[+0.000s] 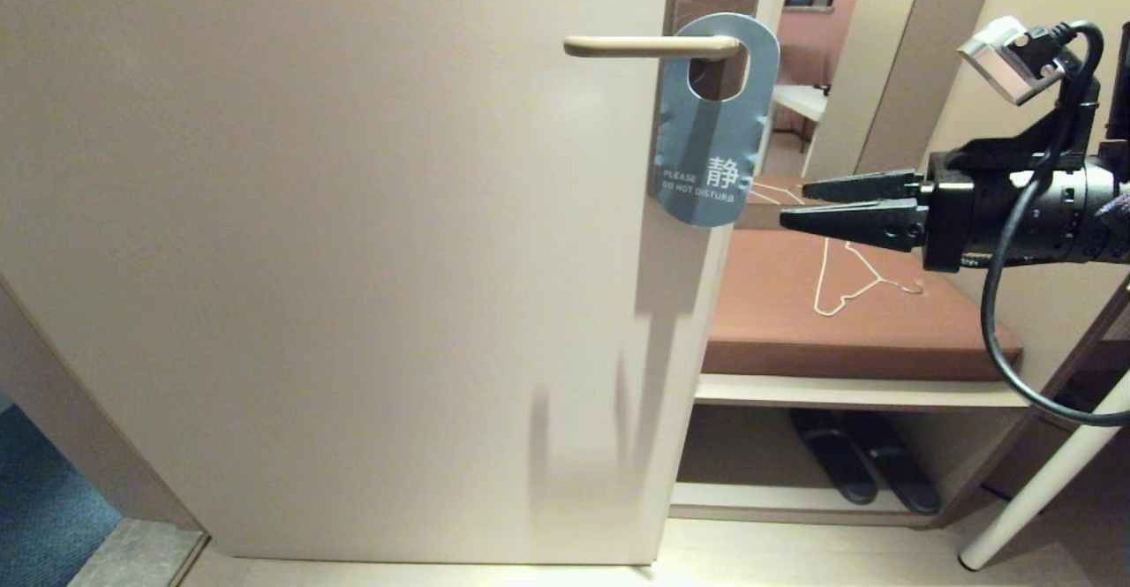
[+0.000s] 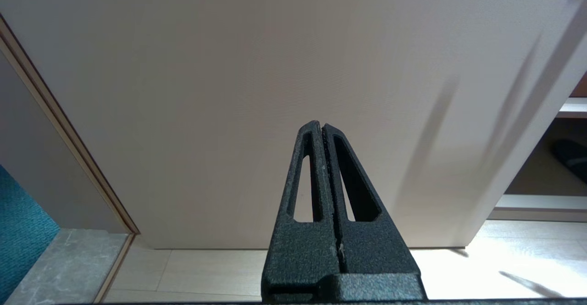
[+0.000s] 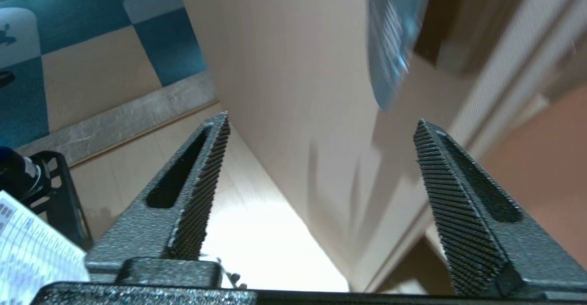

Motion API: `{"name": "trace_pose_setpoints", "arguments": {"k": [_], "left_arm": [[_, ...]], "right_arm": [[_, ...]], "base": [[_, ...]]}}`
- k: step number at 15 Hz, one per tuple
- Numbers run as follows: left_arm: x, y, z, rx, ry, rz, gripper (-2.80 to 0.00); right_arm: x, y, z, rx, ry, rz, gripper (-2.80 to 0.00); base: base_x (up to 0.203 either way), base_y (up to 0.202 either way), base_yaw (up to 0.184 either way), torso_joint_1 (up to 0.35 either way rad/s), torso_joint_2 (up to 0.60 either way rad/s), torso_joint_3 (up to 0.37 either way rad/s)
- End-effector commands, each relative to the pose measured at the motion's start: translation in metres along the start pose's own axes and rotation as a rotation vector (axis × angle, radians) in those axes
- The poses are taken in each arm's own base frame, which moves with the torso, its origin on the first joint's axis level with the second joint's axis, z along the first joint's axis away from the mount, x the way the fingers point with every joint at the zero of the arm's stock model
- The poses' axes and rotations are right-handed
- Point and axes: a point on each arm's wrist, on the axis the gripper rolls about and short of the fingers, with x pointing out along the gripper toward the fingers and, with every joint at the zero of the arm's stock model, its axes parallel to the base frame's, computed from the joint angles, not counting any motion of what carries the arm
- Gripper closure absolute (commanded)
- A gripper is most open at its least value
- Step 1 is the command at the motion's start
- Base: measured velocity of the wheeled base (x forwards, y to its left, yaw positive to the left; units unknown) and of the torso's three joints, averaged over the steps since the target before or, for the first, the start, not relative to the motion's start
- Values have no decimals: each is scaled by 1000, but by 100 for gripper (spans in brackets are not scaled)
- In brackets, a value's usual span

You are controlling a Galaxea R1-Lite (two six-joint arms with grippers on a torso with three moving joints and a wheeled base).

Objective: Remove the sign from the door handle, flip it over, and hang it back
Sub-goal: Take down the sign

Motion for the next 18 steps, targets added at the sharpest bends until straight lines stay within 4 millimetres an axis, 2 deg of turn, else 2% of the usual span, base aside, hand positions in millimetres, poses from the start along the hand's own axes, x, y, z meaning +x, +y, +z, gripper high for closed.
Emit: {"name": "trace_pose_setpoints", "arguments": {"k": [1, 12, 18], "left_arm": [[0, 0, 0, 0, 0, 0, 0], [0, 0, 0, 0, 0, 0, 0], [0, 0, 0, 0, 0, 0, 0]], "right_arm": [[11, -1, -1, -13, -8, 25, -280], [45, -14, 11, -49, -93, 57, -280], [65, -17, 7, -37, -115, 84, -280]], "base": [[0, 0, 0, 0, 0, 0], [0, 0, 0, 0, 0, 0], [0, 0, 0, 0, 0, 0]]}}
